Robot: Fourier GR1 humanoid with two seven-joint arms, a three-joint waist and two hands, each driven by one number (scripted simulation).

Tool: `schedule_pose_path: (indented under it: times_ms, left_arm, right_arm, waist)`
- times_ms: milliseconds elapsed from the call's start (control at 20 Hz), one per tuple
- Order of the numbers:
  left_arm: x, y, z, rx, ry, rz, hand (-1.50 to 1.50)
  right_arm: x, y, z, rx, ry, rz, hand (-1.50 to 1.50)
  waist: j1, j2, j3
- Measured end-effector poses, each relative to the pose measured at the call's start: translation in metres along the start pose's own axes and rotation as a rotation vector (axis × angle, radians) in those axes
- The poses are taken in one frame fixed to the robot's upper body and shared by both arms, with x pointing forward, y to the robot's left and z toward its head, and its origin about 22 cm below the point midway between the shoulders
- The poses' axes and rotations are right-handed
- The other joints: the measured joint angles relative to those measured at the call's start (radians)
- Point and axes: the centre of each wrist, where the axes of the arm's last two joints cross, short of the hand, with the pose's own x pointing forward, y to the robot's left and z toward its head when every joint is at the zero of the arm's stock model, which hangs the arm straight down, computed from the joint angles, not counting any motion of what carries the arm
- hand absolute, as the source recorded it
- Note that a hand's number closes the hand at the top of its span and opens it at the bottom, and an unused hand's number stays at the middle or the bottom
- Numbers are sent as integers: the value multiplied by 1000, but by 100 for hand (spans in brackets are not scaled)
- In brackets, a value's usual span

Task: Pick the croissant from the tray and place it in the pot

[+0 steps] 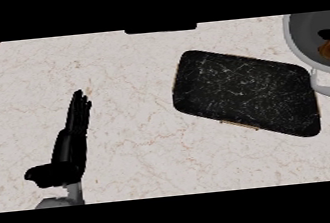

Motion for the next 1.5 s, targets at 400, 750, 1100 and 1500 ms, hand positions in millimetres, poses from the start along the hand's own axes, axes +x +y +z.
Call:
schedule_pose_path:
  times_ms: [400, 750, 1100, 1500]
  left_arm:
    - [-6, 8, 0, 19, 11, -6, 0]
    - [-1, 10, 1, 30, 13, -9, 0]
    - [-3, 18, 5, 37, 23, -13, 0]
    - [-5, 15, 1, 41, 19, -13, 0]
  right_arm:
    - [-31, -1, -4, -106, 26, -244, -150]
    - [-71, -15, -21, -172, -12, -321, -150]
    - [-117, -38, -27, -188, -37, -348, -150]
    - [-144, -70, -30, -273, -31, -385, -150]
  waist:
    - [-18, -6, -1]
    - [-29, -12, -3]
    - [-38, -15, -4]
    - [-40, -15, -5]
